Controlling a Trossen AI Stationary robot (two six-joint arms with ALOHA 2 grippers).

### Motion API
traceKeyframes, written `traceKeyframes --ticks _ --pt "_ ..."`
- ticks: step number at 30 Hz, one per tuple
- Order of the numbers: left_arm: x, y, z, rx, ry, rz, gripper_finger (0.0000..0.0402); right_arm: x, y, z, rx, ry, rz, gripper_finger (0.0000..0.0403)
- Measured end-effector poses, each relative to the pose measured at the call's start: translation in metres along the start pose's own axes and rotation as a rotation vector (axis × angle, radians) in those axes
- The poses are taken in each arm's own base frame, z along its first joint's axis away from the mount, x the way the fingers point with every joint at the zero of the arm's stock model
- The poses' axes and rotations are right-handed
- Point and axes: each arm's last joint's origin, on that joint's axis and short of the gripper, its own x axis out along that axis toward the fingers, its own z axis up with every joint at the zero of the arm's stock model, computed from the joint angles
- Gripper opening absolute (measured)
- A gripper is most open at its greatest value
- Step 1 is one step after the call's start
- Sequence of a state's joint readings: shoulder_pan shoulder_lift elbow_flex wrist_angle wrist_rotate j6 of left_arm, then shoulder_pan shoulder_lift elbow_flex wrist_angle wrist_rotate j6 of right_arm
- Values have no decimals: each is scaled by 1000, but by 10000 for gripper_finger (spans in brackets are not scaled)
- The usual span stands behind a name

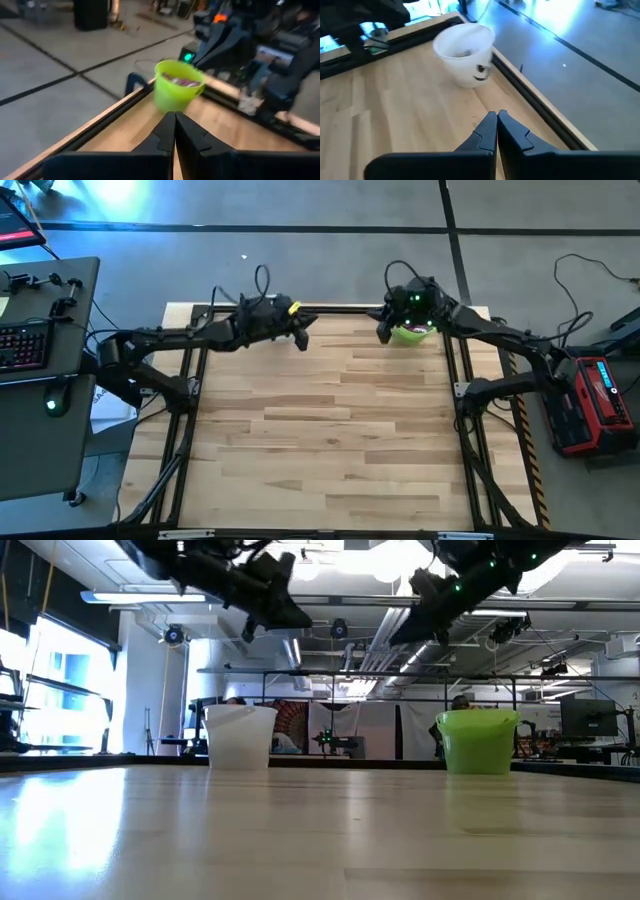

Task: Sort candy by brand, put in halloween buckets
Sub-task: Return to Home Position

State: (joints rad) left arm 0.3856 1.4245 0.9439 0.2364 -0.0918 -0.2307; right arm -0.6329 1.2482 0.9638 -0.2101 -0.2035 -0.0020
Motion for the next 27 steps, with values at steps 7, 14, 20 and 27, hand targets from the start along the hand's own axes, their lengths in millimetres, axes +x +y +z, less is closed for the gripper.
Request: traceKeyframes --ticks 7,14,20,27 --pt "-34 -7 -14 22 -17 -90 0 4 38 6 -47 -66 63 0" --pt "-68 -3 -13 53 -77 -155 0 10 63 -4 -91 -108 126 0" --pt "-84 4 -29 70 -79 -182 0 10 76 -40 -72 -161 164 0" --pt "-90 8 -48 80 -89 -217 0 -17 85 -68 -54 -188 190 0"
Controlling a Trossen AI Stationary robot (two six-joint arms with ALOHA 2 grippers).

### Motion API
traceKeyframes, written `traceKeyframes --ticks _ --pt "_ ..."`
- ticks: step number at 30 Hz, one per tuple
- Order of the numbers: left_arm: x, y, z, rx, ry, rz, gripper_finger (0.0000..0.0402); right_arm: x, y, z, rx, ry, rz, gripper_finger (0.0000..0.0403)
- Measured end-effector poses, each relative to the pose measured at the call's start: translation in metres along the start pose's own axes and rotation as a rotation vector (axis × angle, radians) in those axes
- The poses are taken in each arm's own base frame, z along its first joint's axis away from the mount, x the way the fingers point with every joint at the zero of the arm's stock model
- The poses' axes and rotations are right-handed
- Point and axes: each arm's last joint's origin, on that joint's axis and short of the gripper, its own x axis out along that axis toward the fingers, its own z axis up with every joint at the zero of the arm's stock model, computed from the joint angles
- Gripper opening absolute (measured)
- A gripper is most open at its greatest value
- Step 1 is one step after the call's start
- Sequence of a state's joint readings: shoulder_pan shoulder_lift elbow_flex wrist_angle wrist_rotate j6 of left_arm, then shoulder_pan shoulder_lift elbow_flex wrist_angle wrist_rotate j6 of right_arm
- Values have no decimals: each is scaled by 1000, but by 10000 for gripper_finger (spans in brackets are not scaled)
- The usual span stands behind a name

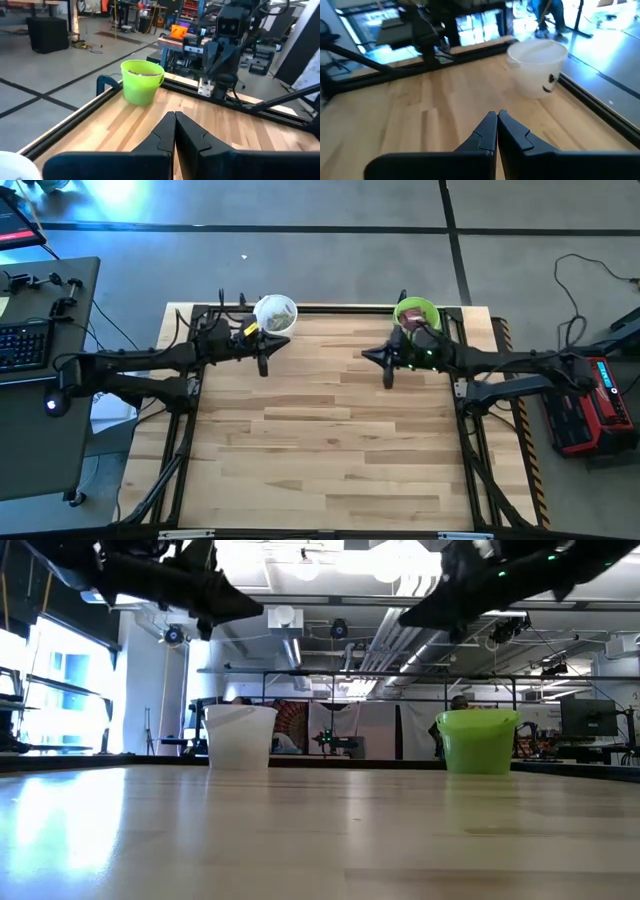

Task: Sort candy by brand, put in halloween buckets
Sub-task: Return to Home Position

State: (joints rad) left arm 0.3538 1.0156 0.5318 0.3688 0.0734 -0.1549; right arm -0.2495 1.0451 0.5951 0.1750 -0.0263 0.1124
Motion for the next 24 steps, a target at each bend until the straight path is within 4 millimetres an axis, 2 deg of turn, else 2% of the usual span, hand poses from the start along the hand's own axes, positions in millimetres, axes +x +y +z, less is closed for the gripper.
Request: traceKeyframes --ticks 6,9,17,24 --pt "-6 2 -17 -1 15 -12 0 -32 4 -5 -14 -44 37 0" --pt "-8 1 -18 0 12 -31 0 -47 2 -13 -16 -58 57 0" --pt "-10 3 -28 31 117 -58 0 -70 -4 -54 -10 -84 87 0" --pt "-29 5 -51 -9 40 -65 0 -83 -7 -87 13 -125 95 0"
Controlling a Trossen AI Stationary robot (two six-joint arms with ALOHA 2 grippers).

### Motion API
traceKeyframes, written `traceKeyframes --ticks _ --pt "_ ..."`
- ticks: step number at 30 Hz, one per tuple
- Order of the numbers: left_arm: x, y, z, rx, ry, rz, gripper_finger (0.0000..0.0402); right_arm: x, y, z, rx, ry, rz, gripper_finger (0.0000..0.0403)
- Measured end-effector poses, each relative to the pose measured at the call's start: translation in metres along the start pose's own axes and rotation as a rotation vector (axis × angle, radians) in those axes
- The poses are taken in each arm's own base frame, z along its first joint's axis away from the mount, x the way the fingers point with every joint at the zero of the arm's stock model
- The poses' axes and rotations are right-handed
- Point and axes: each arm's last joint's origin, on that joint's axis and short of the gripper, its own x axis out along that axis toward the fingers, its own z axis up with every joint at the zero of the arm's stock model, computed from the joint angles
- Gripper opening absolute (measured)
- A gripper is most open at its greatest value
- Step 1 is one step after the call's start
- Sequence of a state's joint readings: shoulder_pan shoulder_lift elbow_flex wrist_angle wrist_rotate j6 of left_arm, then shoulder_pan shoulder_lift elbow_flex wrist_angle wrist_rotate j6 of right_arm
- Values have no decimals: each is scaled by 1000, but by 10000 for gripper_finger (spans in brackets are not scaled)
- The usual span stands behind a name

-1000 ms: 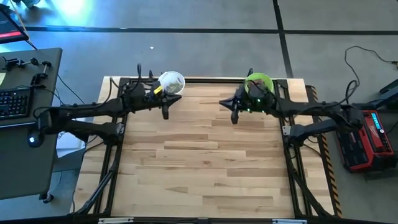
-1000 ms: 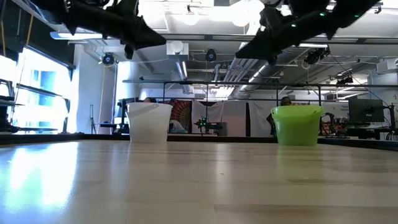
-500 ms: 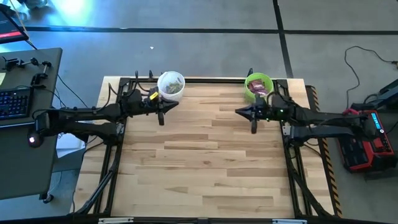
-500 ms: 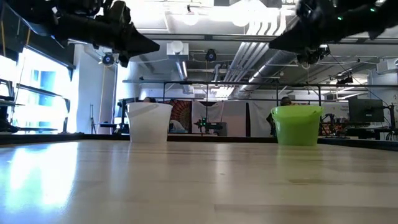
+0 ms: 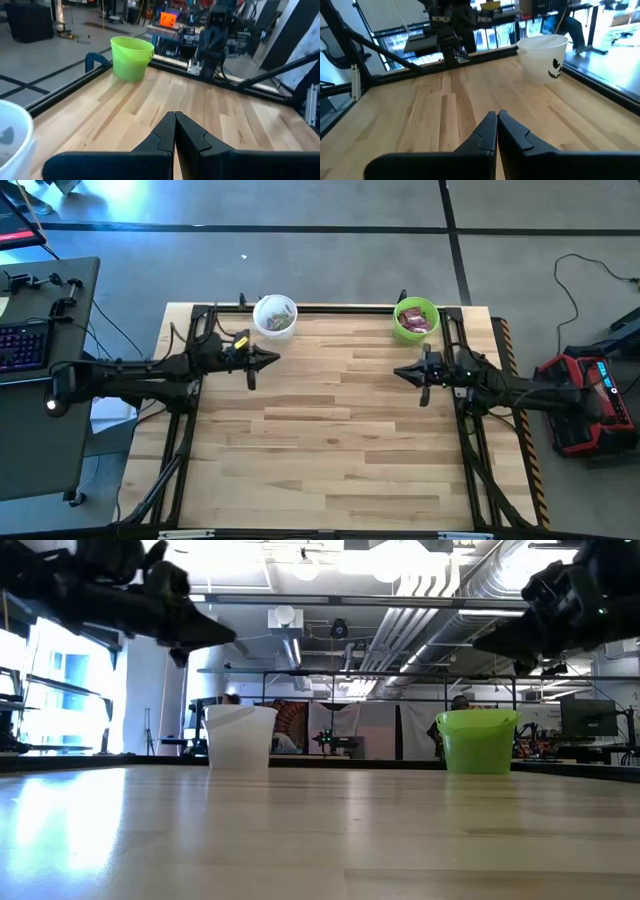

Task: Sort candy by brand, put in halloween buckets
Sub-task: Return to Home Position

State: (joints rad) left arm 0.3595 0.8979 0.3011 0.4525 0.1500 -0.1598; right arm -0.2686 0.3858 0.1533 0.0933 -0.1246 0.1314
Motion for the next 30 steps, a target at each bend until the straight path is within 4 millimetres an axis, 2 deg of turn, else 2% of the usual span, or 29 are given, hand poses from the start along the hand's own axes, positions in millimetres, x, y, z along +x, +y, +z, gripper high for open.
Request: traceKeyframes --ticks 6,16,20,27,30 --pt "-25 -1 -19 -31 -49 -5 0 -10 0 -12 -9 -55 8 0" --pt "-58 6 -54 -76 -86 40 0 -22 -1 -22 -31 -15 -15 0" --pt "-66 6 -59 -84 -44 40 0 -28 -1 -21 -39 -51 -59 0" --pt "-85 2 -50 -18 -198 81 0 -28 -3 -18 -55 -103 -134 0" --pt "-84 4 -51 -8 -180 114 0 -23 -4 -25 -54 -183 -115 0"
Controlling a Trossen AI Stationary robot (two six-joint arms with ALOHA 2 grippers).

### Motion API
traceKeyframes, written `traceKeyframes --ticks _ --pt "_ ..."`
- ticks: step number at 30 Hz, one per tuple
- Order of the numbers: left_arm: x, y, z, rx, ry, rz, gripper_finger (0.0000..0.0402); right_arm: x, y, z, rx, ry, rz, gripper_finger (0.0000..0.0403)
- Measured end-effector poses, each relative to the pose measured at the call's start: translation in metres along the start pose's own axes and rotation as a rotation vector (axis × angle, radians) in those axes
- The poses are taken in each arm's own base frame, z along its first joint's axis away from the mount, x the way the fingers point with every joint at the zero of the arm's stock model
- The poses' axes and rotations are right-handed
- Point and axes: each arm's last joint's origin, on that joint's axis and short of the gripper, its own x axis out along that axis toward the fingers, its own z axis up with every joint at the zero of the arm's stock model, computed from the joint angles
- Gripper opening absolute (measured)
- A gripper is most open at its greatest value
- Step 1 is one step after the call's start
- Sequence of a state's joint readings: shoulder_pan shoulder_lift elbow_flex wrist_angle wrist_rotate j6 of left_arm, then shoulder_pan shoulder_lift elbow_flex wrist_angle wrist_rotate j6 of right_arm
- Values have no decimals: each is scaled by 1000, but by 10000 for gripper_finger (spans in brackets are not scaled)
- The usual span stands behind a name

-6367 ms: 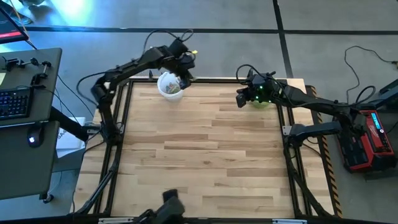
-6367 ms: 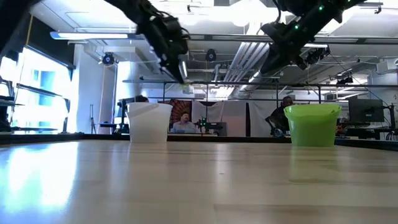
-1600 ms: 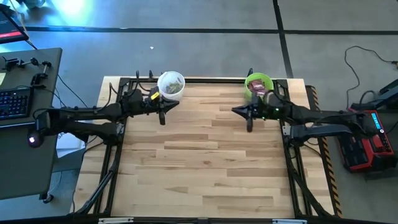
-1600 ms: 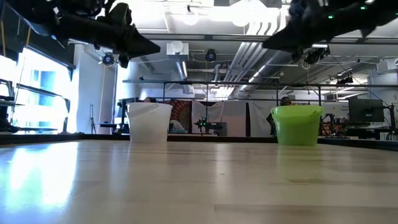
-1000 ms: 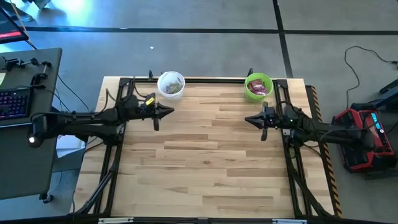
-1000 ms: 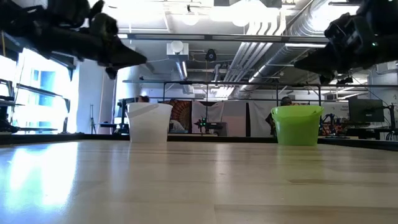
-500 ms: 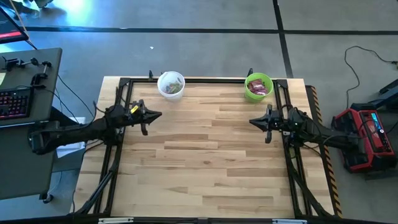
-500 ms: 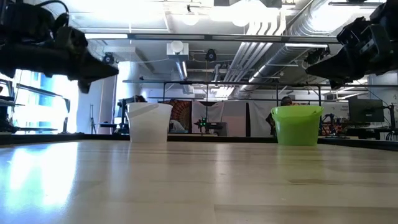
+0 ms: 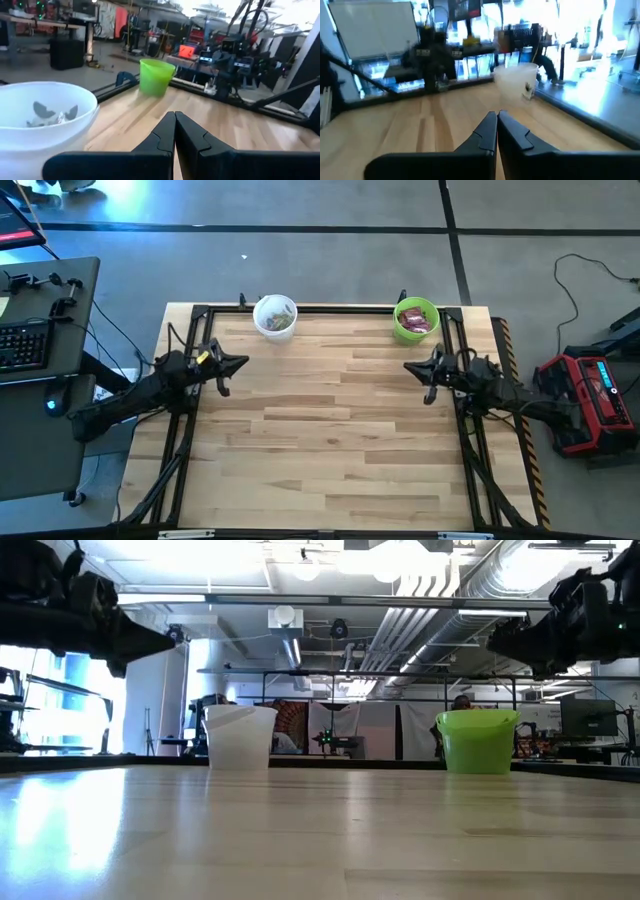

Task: Sort candy by brand, put in halloween buckets
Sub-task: Return to Home Position

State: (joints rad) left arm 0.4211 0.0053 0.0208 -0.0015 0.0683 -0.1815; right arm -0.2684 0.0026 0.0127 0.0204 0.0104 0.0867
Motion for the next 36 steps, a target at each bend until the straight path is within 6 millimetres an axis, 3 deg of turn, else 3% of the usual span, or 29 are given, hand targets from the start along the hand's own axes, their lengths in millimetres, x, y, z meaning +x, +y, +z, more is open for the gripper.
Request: traceKeyframes --ticks 8,19,36 --pt "0 1 0 0 -3 16 0 1 0 -2 -13 11 -2 0" --pt "4 4 -6 -40 49 96 0 1 -4 -1 -104 5 -151 0" --pt "4 4 -6 59 58 94 0 5 -4 -6 -118 66 -128 0"
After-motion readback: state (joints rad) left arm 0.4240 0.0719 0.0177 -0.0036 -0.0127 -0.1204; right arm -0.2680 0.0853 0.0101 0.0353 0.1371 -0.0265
